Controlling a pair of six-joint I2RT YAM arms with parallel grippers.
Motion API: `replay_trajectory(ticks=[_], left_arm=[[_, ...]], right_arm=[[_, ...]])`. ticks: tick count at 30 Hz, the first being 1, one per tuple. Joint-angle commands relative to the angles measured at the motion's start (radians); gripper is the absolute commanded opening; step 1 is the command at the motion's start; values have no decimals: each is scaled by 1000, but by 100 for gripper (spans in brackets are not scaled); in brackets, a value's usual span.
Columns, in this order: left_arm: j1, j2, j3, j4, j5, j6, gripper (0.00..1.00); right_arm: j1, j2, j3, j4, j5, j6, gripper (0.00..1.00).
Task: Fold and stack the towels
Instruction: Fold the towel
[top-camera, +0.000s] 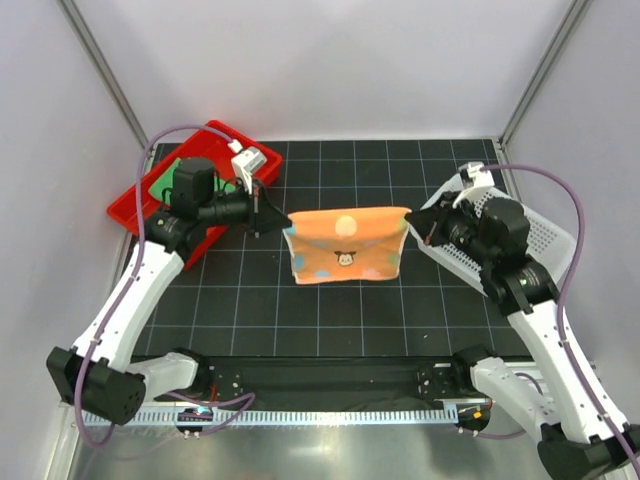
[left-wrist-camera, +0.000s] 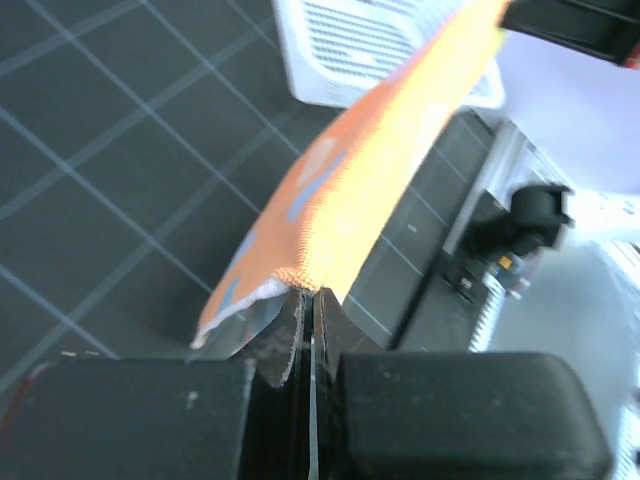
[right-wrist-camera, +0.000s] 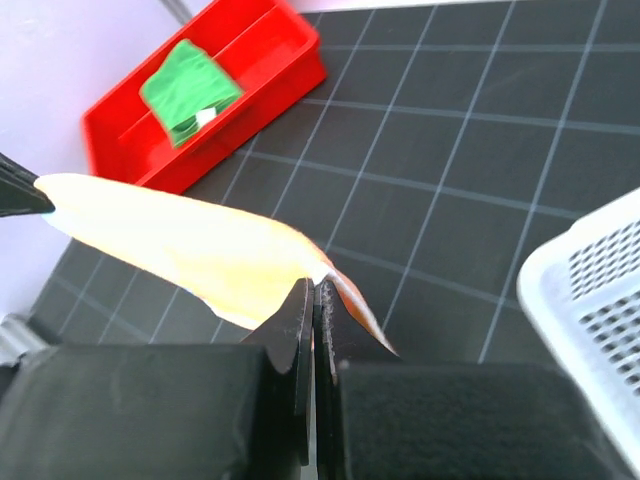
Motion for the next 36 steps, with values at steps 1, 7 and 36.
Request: replay_trajectory(ticks=[1, 7, 36], left_arm=[[-46, -60, -42, -45, 45, -81, 0], [-76, 26, -11, -182, -113, -86, 0], [61, 810, 602, -271, -499, 48, 52]], right_arm=[[3, -76, -47, -16, -67, 85, 1], [25, -110, -130, 58, -21, 144, 1], [5, 892, 438, -45, 262, 72, 43]])
